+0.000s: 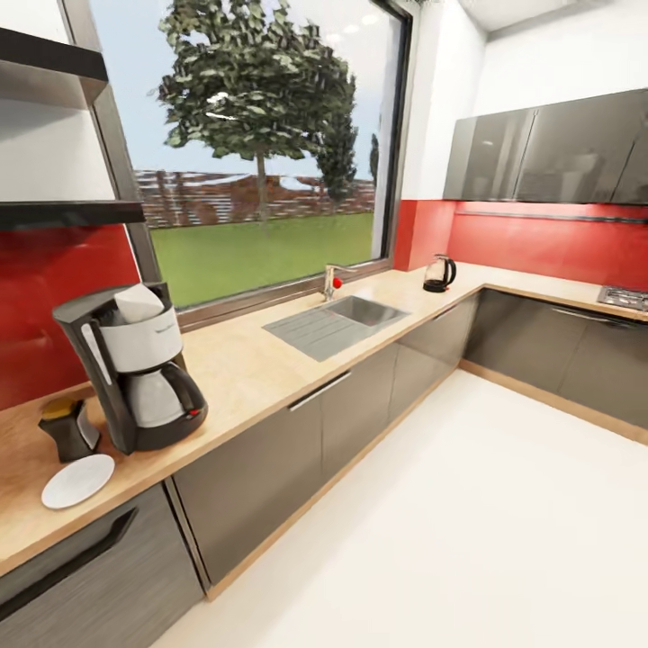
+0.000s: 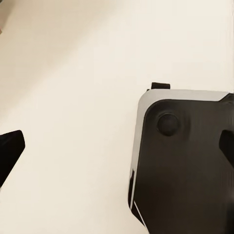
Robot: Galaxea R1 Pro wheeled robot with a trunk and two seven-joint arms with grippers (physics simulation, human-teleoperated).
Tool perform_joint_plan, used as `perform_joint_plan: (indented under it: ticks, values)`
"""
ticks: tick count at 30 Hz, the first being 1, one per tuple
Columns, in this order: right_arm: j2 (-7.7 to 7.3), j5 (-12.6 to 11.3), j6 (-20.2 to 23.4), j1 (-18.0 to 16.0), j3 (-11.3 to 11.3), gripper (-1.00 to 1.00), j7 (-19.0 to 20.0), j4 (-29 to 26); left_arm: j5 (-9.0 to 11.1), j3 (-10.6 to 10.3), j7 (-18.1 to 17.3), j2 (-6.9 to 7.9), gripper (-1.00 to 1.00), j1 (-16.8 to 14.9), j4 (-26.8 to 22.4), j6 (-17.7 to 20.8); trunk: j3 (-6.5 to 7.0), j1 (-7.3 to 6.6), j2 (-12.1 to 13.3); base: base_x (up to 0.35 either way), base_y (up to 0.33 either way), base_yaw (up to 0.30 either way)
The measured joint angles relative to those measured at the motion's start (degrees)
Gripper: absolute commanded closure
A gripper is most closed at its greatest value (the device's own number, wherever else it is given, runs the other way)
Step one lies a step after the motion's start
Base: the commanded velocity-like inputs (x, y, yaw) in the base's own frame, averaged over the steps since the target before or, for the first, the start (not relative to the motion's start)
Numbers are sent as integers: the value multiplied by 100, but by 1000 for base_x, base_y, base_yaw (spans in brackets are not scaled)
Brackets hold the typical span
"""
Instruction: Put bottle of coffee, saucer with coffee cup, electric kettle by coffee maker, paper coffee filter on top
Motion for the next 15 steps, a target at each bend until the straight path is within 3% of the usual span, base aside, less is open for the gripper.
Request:
perform_joint_plan:
  ticks: [15]
  values:
    - [-6, -9, 0, 0, -3, -100, 3, -2, -72, -58, 0, 0, -100, 0, 15, -11, 0, 0, 0, 0, 0, -288]
